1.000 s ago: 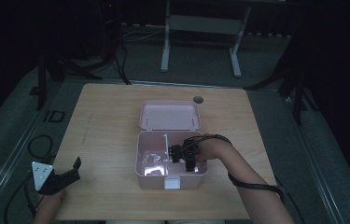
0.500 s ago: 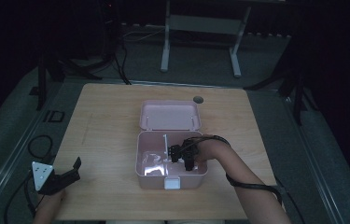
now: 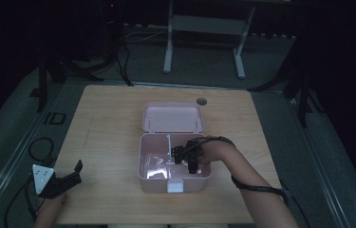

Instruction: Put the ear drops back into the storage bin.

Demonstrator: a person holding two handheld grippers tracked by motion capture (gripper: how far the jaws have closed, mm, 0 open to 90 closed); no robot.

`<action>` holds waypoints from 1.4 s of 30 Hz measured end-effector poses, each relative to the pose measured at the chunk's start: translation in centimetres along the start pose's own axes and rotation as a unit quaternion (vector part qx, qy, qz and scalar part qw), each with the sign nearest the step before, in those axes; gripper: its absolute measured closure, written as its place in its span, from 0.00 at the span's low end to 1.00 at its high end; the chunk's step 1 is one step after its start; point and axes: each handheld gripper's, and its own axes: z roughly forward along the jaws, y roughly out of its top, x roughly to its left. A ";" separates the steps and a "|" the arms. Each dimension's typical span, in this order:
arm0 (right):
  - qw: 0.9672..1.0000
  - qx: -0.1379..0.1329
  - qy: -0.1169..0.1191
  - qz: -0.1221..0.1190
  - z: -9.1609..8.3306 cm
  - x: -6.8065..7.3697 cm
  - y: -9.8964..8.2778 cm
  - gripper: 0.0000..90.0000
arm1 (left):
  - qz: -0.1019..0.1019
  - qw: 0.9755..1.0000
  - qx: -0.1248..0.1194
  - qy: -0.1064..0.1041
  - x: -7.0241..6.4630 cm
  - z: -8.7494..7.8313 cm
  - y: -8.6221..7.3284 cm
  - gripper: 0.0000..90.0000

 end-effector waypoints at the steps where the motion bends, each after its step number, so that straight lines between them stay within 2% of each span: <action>1: 1.000 0.000 -0.001 -0.002 -0.2 0.0 0.0 0.60 | 0.000 1.000 0.000 0.000 0.0 0.0 0.0 0.00; 14: 0.999 -0.025 -0.019 0.006 -4.1 0.4 -1.2 0.58 | 0.000 1.000 0.000 0.001 0.0 0.0 0.0 0.00; 23: 0.999 -0.044 -0.029 0.012 -6.1 0.5 -2.3 0.57 | 0.000 1.000 0.001 0.001 0.0 0.0 0.0 0.00; 28: 0.997 -0.068 -0.033 0.013 -7.5 0.6 -3.2 0.57 | 0.000 1.000 0.001 0.001 0.0 0.0 0.0 0.00; 33: 0.996 -0.075 -0.039 0.019 -8.5 0.6 -4.0 0.56 | 0.000 1.000 0.001 0.001 0.0 0.0 0.0 0.00; 37: 0.995 -0.092 -0.041 0.022 -9.2 0.6 -4.9 0.55 | -0.001 1.000 0.000 0.001 0.0 0.0 0.0 0.00; 42: 0.993 -0.102 -0.044 0.038 -9.8 0.6 -6.6 0.54 | 0.000 1.000 0.001 0.002 0.0 0.0 0.0 0.00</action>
